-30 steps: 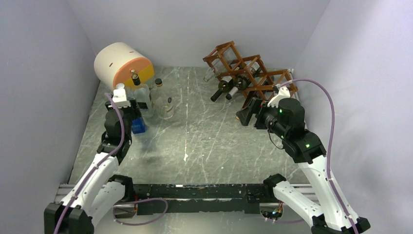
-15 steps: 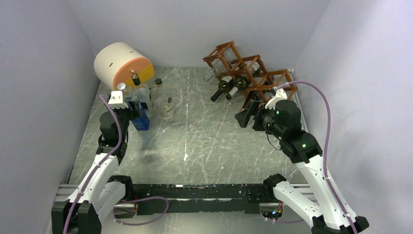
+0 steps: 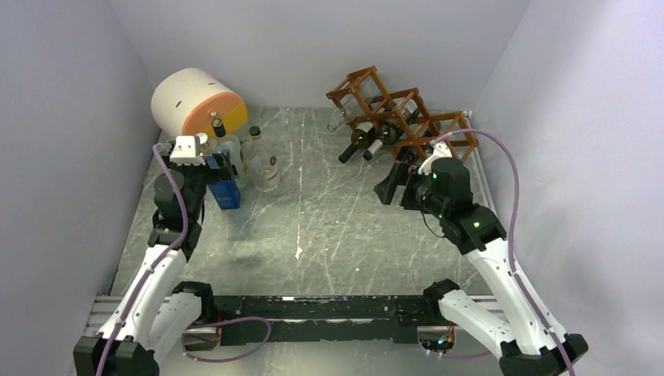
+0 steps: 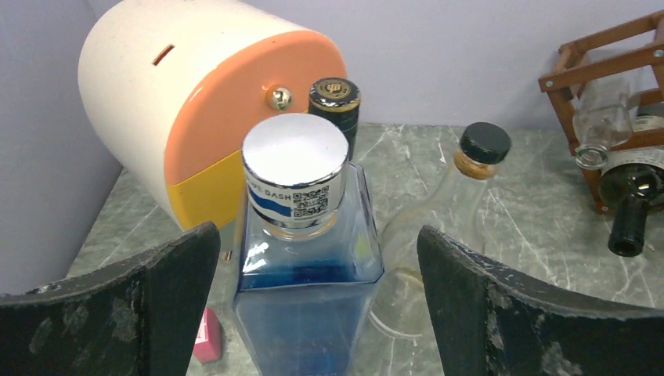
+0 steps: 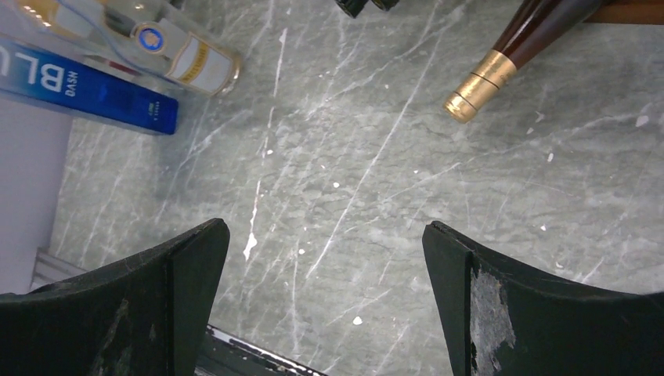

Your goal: Take the wine bottle off the wine rack

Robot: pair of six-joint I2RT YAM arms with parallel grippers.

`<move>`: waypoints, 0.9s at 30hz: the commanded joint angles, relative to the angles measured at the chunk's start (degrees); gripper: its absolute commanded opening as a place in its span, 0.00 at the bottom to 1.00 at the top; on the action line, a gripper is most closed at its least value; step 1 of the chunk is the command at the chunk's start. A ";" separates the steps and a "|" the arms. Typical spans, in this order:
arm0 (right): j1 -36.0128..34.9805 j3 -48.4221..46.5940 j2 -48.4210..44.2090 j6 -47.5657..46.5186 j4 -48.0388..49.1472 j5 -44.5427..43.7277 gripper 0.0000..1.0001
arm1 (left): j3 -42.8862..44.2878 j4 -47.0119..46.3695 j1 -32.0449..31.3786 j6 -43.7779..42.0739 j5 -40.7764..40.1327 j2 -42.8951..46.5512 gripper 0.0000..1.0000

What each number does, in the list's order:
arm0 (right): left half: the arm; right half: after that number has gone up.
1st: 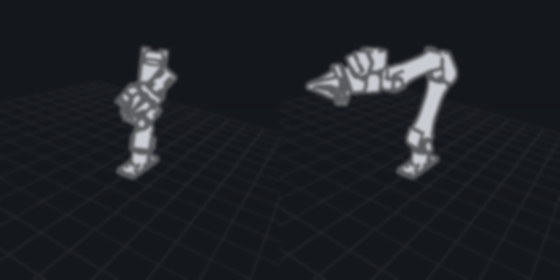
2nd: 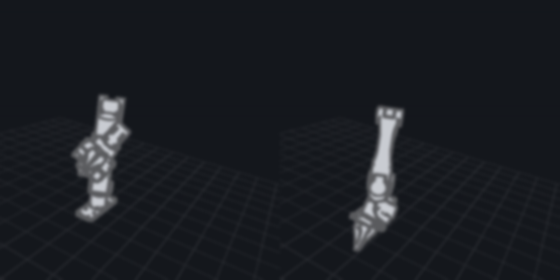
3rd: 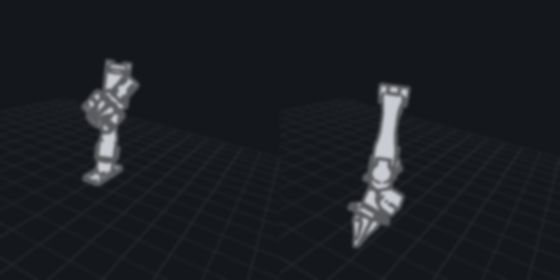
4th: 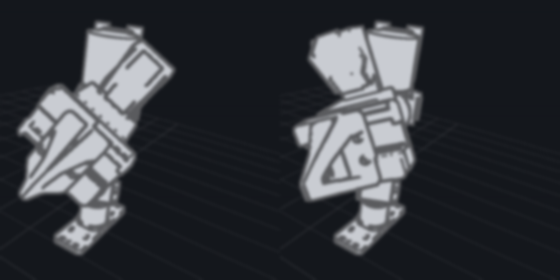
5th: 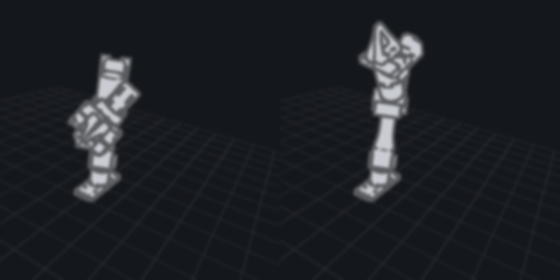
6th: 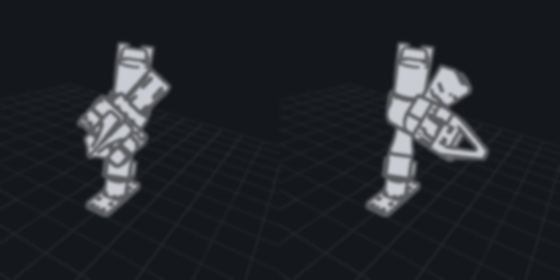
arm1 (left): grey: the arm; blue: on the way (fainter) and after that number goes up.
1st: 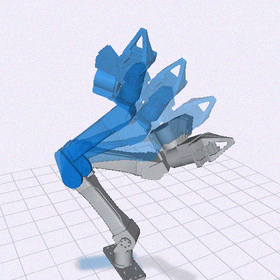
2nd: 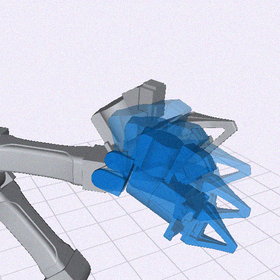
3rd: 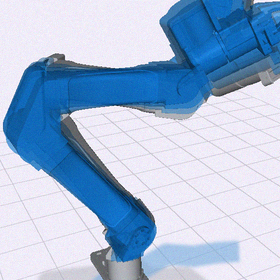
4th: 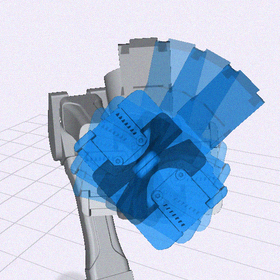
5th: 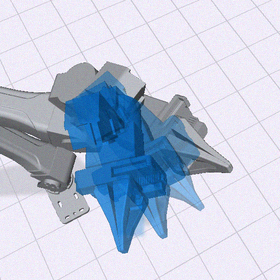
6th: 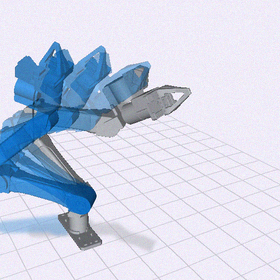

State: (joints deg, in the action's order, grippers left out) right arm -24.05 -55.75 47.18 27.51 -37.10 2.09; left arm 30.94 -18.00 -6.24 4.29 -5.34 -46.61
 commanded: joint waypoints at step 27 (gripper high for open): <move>0.94 -7.99 39.28 14.30 31.59 -21.44 0.97 | 9.29 2.18 -25.35 -13.67 24.05 2.74 0.97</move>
State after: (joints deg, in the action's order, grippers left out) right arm -23.66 -62.76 84.47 38.54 -12.88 -15.20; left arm 43.81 -10.09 -30.79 -7.73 17.04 -47.24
